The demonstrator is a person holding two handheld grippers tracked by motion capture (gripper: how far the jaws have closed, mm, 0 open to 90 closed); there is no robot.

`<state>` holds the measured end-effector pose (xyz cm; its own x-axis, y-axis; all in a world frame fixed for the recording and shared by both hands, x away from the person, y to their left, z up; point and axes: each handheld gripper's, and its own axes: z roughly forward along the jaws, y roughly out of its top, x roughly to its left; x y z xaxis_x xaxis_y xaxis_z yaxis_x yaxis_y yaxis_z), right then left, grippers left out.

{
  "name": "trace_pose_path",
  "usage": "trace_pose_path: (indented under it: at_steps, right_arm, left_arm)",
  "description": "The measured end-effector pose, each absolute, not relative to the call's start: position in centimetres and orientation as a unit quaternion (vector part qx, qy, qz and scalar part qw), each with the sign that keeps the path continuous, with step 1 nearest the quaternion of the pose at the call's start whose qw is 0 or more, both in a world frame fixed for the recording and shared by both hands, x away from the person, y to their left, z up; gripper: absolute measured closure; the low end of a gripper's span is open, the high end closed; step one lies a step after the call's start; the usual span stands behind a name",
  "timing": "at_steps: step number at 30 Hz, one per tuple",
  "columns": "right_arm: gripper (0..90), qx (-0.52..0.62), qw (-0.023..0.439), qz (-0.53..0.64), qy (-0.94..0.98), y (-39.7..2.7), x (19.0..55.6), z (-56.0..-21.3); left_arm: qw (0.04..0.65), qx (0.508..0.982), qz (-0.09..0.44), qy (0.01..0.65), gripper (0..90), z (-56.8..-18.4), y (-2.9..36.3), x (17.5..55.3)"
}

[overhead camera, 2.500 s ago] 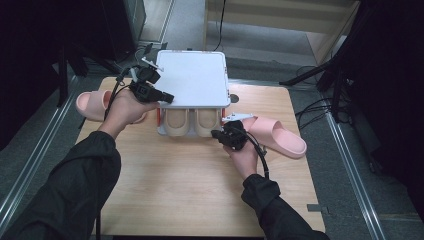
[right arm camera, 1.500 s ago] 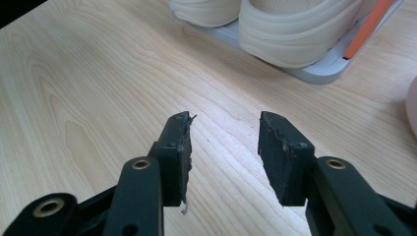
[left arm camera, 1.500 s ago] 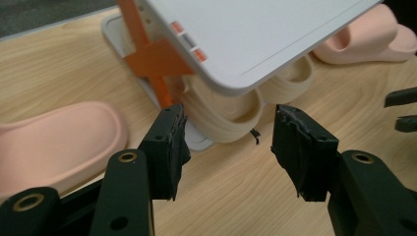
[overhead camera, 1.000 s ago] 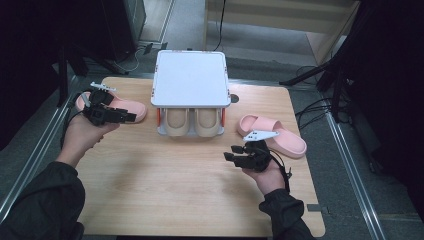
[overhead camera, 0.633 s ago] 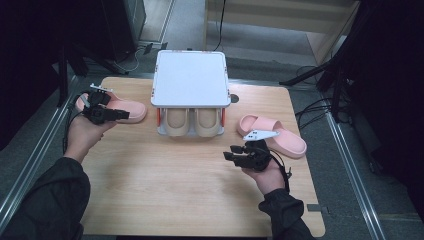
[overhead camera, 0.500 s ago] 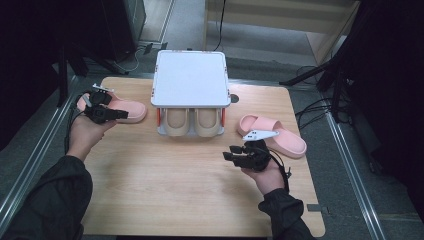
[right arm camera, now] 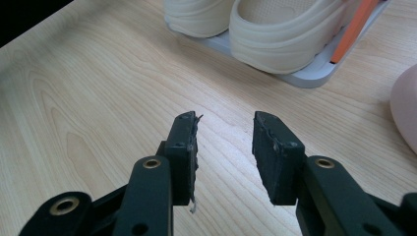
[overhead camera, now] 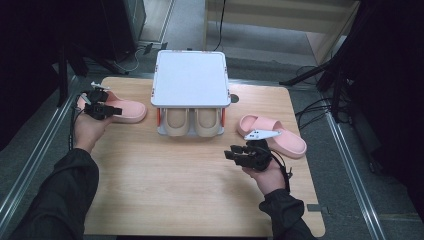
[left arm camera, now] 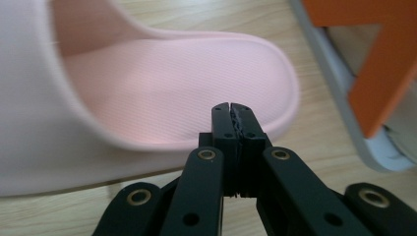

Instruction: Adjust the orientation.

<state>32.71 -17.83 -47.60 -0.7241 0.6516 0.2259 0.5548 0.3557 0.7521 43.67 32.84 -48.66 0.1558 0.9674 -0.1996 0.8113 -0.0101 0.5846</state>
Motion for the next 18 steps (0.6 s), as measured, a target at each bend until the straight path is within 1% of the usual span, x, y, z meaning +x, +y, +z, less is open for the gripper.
trace_pose_path:
  at_steps: [4,8,11,12,14,18]
  right_arm:
    - [61.8,0.364,0.057,0.429,0.825,-17.7,32.7,-47.7]
    - [61.4,0.361,0.057,0.423,0.829,-17.5,32.7,-47.9]
    - [61.2,0.359,0.058,0.421,0.831,-17.5,32.6,-47.9]
    - [61.2,0.359,0.058,0.42,0.831,-17.5,32.6,-47.9]
    - [61.0,0.359,0.058,0.419,0.832,-17.5,32.6,-48.0]
    - [60.6,0.362,0.058,0.415,0.833,-17.5,32.5,-48.0]
  left_arm:
    - [0.306,0.682,0.143,0.648,89.2,-49.0,33.1,43.9]
    - [0.295,0.68,0.155,0.653,89.1,-49.3,33.2,44.1]
    - [0.279,0.686,0.154,0.655,89.0,-49.6,33.8,44.1]
    - [0.284,0.685,0.151,0.654,89.0,-49.7,34.0,44.1]
    - [0.272,0.693,0.157,0.649,89.0,-49.6,34.3,43.9]
    - [0.269,0.693,0.153,0.651,88.9,-49.6,34.6,43.7]
